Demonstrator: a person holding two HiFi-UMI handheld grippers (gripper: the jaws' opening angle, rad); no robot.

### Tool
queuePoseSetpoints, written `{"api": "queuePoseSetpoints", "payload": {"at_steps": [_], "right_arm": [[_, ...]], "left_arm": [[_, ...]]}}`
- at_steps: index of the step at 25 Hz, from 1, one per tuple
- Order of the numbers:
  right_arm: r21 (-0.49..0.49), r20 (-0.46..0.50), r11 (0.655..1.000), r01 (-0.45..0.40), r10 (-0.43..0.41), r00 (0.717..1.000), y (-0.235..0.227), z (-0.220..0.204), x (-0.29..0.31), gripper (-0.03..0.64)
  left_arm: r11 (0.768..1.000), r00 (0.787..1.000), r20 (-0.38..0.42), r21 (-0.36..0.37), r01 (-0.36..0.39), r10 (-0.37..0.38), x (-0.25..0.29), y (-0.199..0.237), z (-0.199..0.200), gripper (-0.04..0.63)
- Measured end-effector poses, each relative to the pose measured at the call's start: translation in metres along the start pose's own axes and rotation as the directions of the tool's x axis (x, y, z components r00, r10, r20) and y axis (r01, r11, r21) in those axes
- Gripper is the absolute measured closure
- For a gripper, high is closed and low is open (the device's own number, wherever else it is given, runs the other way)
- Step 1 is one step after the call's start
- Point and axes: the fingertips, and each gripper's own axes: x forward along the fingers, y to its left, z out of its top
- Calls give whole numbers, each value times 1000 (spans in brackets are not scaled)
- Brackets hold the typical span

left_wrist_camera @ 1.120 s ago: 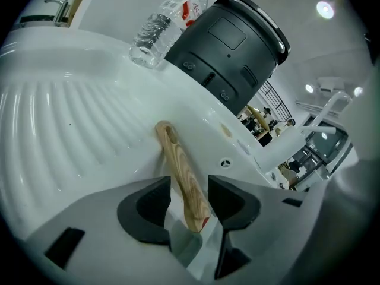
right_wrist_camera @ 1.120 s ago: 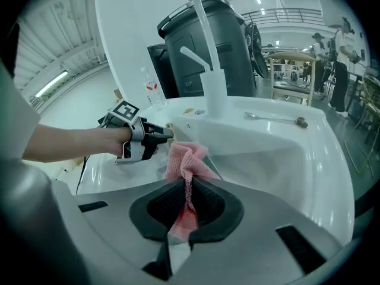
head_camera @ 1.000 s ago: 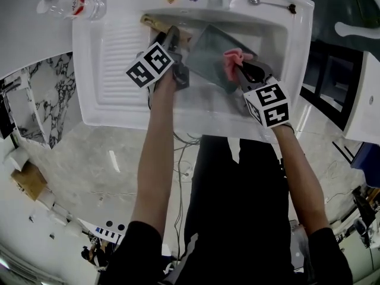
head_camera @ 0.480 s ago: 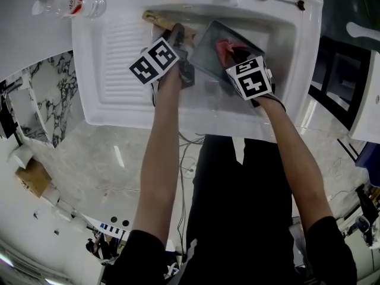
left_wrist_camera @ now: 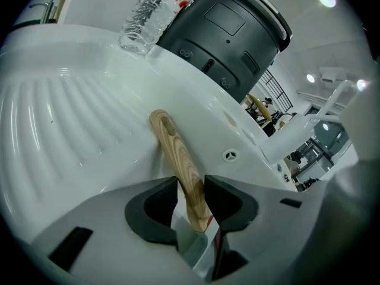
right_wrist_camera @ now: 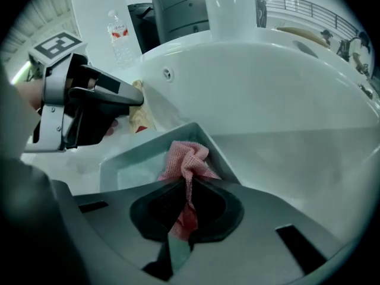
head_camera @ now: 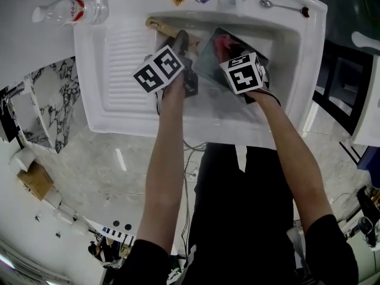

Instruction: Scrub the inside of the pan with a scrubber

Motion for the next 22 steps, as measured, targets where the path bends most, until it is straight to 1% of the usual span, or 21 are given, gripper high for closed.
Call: {"api": "queuePoseSetpoints", "payload": {"at_steps": [6, 10, 14, 18, 22], "right_arm": [[-19, 57, 998, 61, -60, 997, -2, 26, 9, 586], [-42, 86, 997, 62, -58, 995, 1, 40, 16, 586], [-55, 113, 998, 33, -27, 993, 4, 48, 19, 586], [-34, 110, 998, -43, 47, 993, 14, 43, 17, 584], [-85, 88, 990, -109, 116, 989, 38, 34, 15, 584]], "left_arm": [[1000, 1000, 2, -1, 2, -2, 1, 0, 0, 436], [1000, 1000, 1, 1, 1, -1, 1, 0, 0, 436], [1000, 1000, 7, -2, -2, 2, 2, 0, 1, 436], [1000, 1000, -1, 0, -1, 1, 2, 0, 0, 436], [1000, 1000, -2, 3, 0, 0, 2, 0, 1, 436]]}}
